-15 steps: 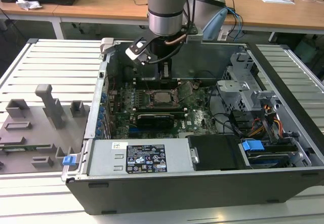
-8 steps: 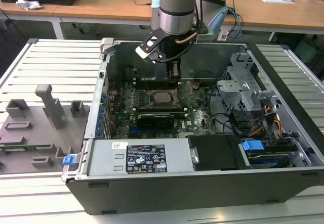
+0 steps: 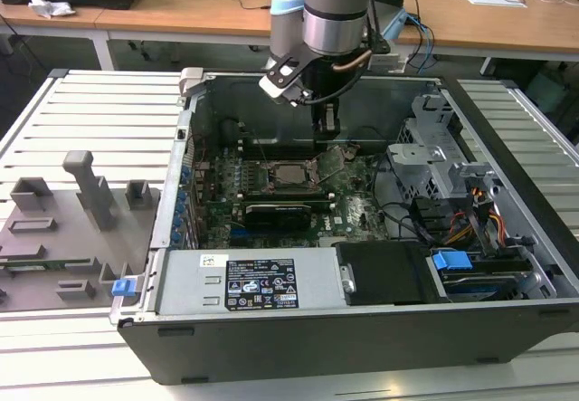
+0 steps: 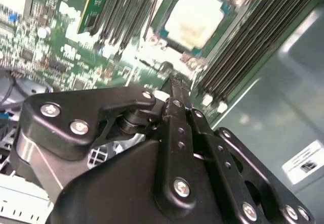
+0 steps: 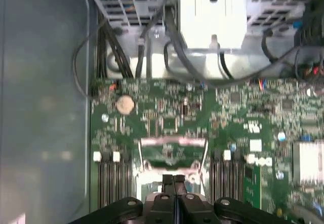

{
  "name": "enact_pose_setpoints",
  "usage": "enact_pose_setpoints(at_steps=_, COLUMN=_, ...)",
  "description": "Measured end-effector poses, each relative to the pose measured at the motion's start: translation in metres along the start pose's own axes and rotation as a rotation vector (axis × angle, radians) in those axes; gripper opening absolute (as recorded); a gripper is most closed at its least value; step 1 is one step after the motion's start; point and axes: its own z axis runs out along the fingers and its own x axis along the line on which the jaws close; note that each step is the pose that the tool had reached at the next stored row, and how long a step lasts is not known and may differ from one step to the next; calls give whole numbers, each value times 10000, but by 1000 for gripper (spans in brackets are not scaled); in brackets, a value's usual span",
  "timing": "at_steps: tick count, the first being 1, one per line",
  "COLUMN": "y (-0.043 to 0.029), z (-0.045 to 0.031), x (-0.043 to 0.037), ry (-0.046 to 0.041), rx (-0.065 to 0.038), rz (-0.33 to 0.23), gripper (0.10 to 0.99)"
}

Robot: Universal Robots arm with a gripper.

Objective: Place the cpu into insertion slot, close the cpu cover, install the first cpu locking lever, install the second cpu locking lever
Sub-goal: 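Close the cpu cover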

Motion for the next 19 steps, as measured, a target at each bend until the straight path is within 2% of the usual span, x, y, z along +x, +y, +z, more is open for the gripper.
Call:
enact_pose_setpoints(at_steps=2, y=90, z=6, x=2, ry=3, rx=-1, rz=0, gripper=106)
enact_pose_setpoints(at_steps=9, y=337, z=21, x=5, ry=5, rx=52, rz=-64, gripper=106)
enact_pose_setpoints(at_steps=15, y=470, z=50, x=6, ry=-8, rx=151, rz=-76, gripper=106)
enact_pose_setpoints(at_steps=19, y=510, z=81, x=6, ry=-6, rx=169, rz=-93, gripper=106)
